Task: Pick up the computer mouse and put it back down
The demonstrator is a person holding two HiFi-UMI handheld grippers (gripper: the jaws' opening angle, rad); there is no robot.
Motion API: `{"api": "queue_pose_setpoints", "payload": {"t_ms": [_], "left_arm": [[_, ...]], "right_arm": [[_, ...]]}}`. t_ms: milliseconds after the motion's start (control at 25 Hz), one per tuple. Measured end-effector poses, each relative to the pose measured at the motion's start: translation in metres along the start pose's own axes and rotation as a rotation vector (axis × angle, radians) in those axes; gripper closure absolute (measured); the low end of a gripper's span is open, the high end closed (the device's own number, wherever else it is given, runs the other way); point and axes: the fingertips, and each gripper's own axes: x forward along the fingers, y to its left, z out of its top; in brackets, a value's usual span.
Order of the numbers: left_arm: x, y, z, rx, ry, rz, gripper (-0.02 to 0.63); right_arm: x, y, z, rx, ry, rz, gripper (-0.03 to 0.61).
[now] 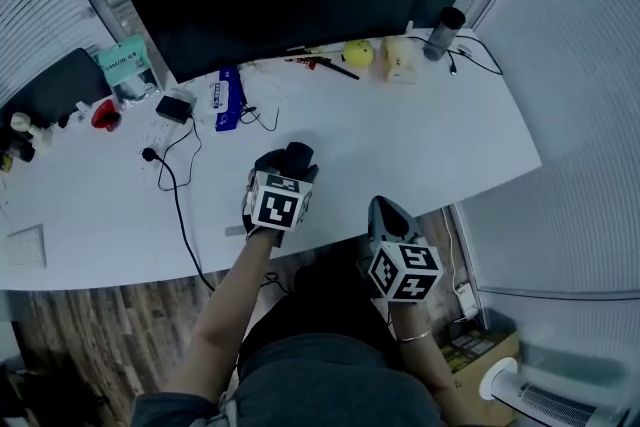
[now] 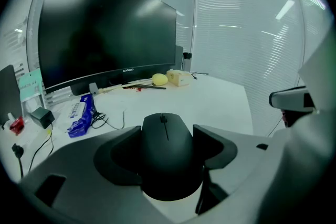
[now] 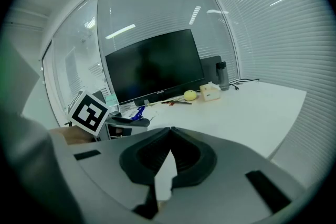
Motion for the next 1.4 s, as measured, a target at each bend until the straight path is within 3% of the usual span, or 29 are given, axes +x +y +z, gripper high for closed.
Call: {"api": "queue_pose_setpoints", "payload": {"t_ms": [760, 1400], "left_arm": [[0.088, -0.056, 0.034, 0.051, 0.072, -0.068, 0.305], [0.157, -0.059, 0.061, 0.071, 0.111, -0.050, 0.305]], "right_arm": [[0.023, -0.083, 0.022, 0.060, 0.003, -0.034, 0.574], [0.052, -0.141, 0.033, 0.098, 0.045, -0.038, 0.574]]}}
